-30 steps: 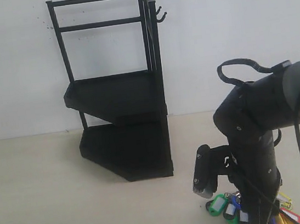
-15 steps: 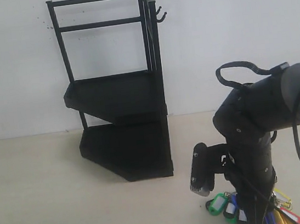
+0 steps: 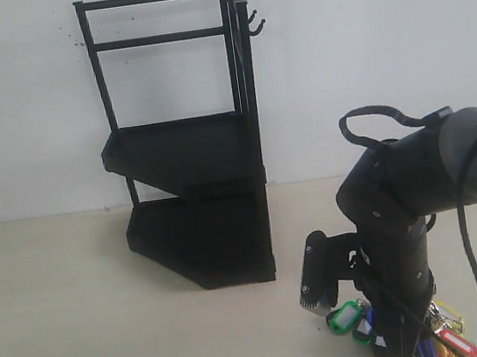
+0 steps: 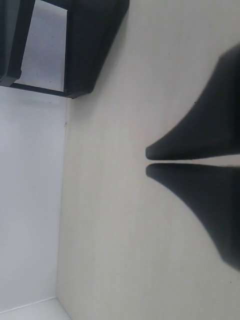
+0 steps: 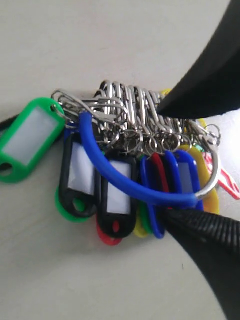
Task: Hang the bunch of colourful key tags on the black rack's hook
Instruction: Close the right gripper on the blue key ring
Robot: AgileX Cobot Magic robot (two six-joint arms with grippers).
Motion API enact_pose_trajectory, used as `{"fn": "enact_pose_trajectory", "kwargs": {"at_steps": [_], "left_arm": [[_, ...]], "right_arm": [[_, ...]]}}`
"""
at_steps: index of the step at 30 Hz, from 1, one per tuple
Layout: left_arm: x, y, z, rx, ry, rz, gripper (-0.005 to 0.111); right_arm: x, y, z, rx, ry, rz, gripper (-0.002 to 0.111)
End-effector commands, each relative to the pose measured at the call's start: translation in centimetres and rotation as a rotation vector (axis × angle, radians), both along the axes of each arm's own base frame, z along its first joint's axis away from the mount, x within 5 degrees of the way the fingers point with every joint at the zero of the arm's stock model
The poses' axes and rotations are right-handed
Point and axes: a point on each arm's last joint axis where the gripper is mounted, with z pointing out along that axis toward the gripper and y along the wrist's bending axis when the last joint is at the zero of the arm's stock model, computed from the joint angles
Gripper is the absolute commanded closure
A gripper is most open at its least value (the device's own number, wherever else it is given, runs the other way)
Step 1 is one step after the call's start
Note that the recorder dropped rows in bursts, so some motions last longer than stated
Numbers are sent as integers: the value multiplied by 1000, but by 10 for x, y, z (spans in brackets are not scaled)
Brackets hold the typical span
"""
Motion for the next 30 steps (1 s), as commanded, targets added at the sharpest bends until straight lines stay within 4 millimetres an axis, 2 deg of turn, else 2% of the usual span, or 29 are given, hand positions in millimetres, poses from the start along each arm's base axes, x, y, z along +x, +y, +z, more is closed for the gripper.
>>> {"fn": "enact_pose_trajectory", "kwargs": {"at_steps": [1, 17, 19, 22, 24, 27, 30], "left_arm": [[0, 0, 1, -2, -2, 3, 102], [0, 0, 1, -2, -2, 3, 102], [0, 0, 1, -2, -2, 3, 102], [0, 0, 1, -2, -2, 3, 102], [0, 0, 1, -2, -2, 3, 102], [0, 0, 1, -2, -2, 3, 102], [0, 0, 1, -2, -2, 3, 102]], "right_arm": [[1, 1, -2, 2, -9, -22, 56], [2, 1, -2, -1, -15, -16, 57], [3, 0, -1, -10, -27, -18, 64], [4, -2, 0, -25, -48, -35, 82], [5, -1, 0, -16, -59, -35, 86], [7, 1, 0, 13, -82, -30, 79], [8, 2, 0, 24, -90, -25, 67]]}}
